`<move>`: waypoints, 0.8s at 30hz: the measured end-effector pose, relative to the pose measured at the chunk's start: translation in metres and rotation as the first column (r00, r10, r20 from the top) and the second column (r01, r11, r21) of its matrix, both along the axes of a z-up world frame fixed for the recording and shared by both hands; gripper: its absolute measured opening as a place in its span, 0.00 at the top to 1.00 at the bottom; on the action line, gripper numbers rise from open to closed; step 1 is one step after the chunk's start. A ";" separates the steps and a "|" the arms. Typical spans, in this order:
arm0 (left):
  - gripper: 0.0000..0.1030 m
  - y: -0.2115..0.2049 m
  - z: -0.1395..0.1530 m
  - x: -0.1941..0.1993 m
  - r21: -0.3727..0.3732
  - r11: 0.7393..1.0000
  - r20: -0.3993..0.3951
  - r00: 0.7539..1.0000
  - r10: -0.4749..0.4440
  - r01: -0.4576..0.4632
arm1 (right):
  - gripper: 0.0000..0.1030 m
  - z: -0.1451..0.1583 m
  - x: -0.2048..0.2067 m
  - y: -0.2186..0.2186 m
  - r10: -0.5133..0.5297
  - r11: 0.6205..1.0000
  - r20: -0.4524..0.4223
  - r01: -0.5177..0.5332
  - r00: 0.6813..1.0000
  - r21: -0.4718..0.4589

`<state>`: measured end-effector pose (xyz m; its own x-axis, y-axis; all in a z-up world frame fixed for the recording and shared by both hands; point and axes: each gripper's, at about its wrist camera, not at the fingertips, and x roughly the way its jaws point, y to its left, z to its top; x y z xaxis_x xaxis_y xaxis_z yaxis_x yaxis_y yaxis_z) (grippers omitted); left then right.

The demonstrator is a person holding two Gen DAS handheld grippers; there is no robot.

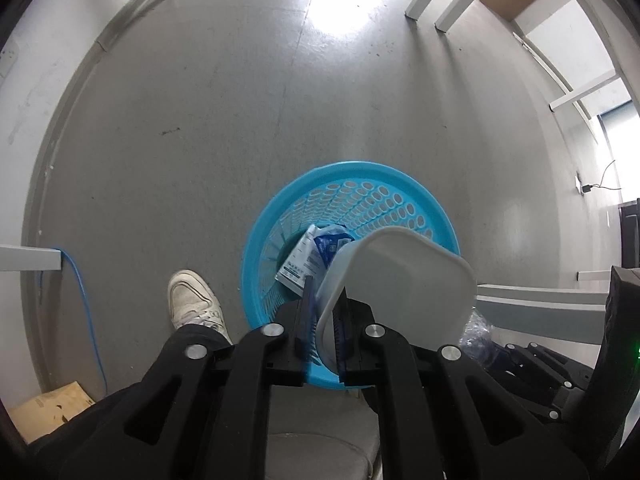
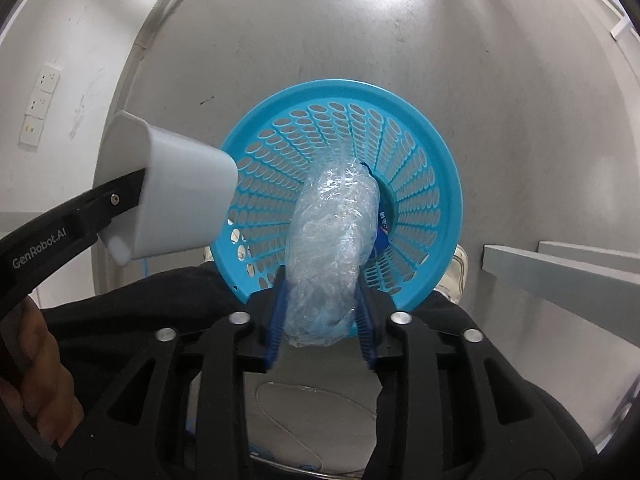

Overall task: Collect trash
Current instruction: 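Open the left tool and right tool to drop cup and bag into the basket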

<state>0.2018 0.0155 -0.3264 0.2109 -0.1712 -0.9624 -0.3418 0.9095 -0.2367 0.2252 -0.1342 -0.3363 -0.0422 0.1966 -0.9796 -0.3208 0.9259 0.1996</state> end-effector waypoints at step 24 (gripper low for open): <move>0.58 0.014 0.054 -0.065 0.026 0.993 0.111 0.988 0.109 -0.112 | 0.53 0.069 -0.064 -0.017 0.028 0.998 0.149 -0.036 0.988 0.052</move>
